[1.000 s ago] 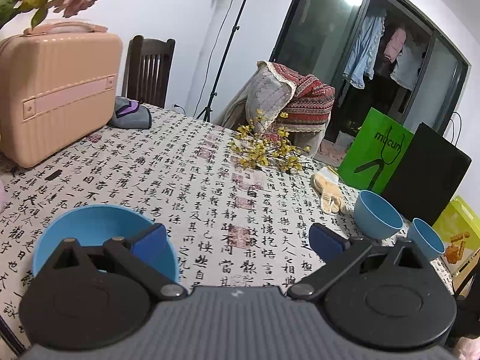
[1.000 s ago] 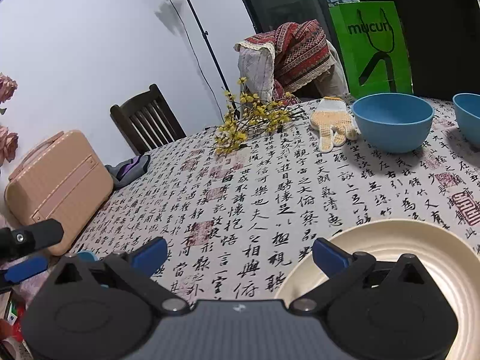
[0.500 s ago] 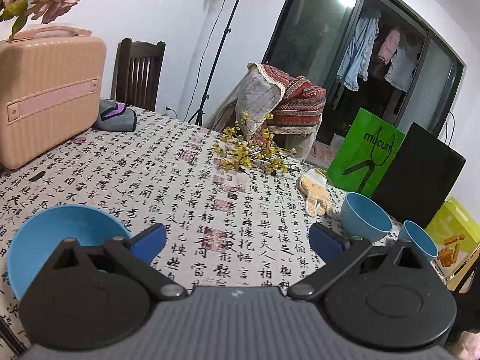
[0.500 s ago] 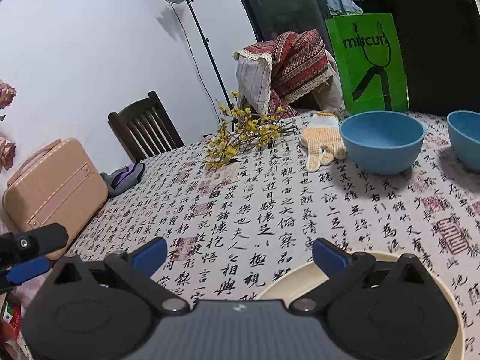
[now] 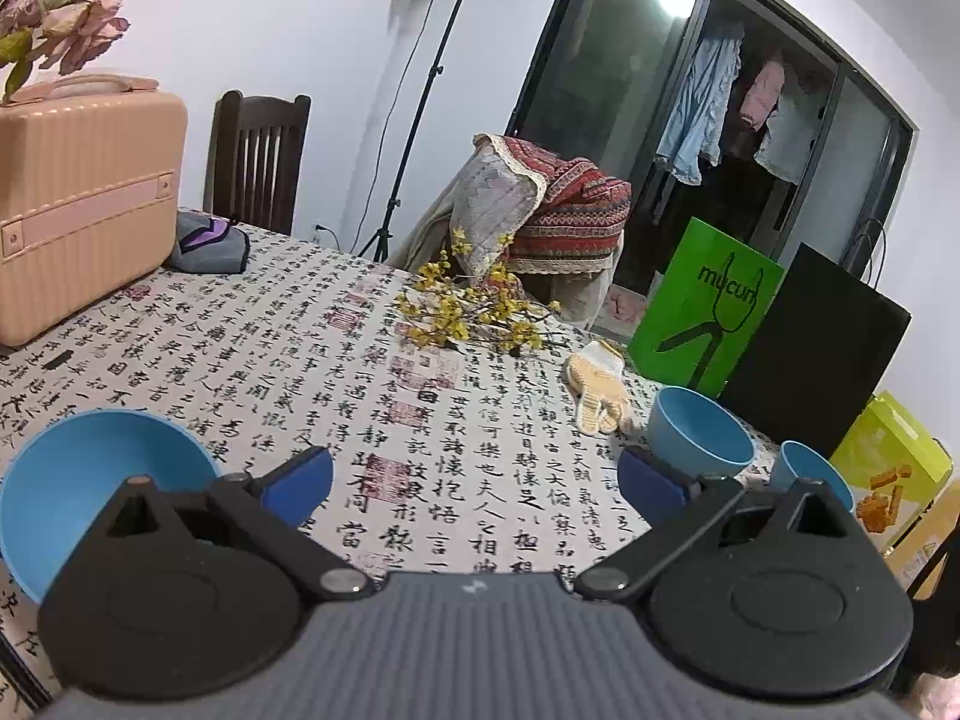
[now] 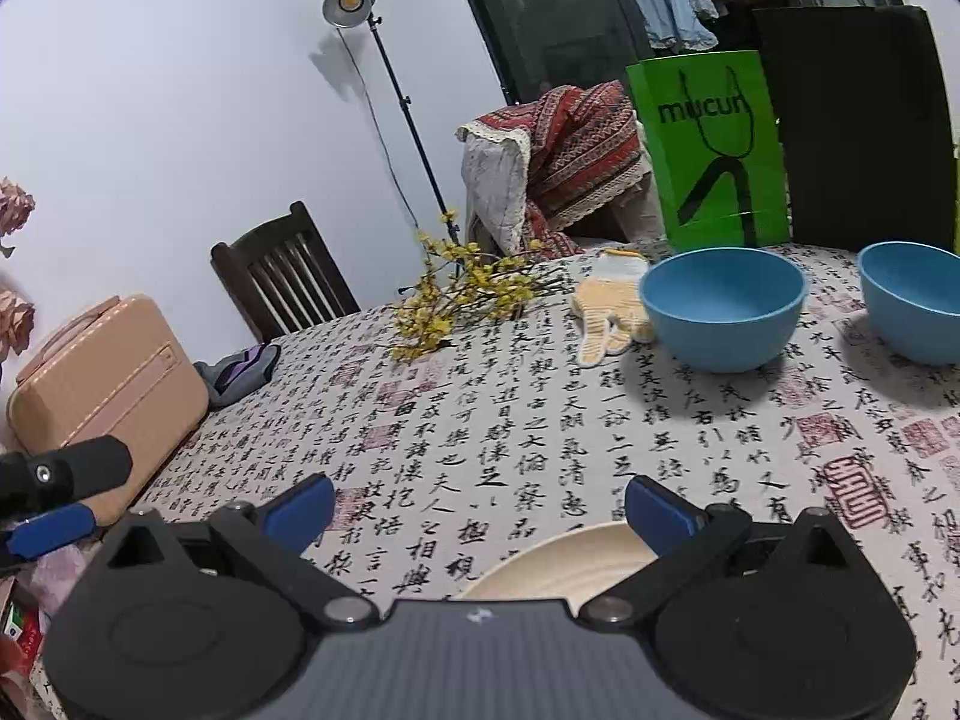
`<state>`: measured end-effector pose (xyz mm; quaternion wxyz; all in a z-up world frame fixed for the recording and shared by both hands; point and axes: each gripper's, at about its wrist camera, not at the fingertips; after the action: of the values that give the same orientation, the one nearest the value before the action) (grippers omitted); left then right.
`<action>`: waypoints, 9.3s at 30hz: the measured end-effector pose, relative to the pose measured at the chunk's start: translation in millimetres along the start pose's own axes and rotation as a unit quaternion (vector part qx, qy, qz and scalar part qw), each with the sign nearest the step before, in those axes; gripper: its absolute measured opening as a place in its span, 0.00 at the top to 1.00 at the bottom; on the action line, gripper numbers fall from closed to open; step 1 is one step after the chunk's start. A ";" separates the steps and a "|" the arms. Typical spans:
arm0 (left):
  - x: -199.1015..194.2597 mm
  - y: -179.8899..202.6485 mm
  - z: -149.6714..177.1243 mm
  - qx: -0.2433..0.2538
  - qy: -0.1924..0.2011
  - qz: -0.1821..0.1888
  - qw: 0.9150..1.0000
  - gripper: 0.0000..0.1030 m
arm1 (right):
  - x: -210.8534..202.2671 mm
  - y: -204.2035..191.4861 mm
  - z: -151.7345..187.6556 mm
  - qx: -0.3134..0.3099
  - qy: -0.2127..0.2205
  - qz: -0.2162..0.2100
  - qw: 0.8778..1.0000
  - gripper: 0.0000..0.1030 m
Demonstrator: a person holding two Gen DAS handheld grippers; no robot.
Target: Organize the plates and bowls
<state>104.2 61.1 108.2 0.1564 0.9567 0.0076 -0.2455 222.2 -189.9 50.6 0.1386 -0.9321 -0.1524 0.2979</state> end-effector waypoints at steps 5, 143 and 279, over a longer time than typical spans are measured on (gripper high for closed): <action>3.4 11.4 2.3 0.000 -0.005 0.009 1.000 0.00 | -9.9 11.9 -1.9 0.000 0.005 0.012 1.000 0.00; 293.4 219.3 -12.6 0.045 -0.099 -0.094 0.990 0.00 | 122.2 231.7 -144.5 0.038 0.017 0.127 0.991 0.09; 171.7 206.7 9.9 0.103 -0.058 -0.047 0.992 0.90 | 47.5 127.0 -78.5 0.006 0.026 0.169 0.985 0.89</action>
<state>269.6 -149.1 80.0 0.0457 0.9503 0.0177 -0.3074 331.7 -301.9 43.4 0.0956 -0.9511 0.0128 0.2936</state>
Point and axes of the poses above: each gripper's, at about its wrist camera, not at the fingertips, and x roughly the way its jaws point, y to its right, z to its underside, and after that the axes turned 1 degree about x, right-handed
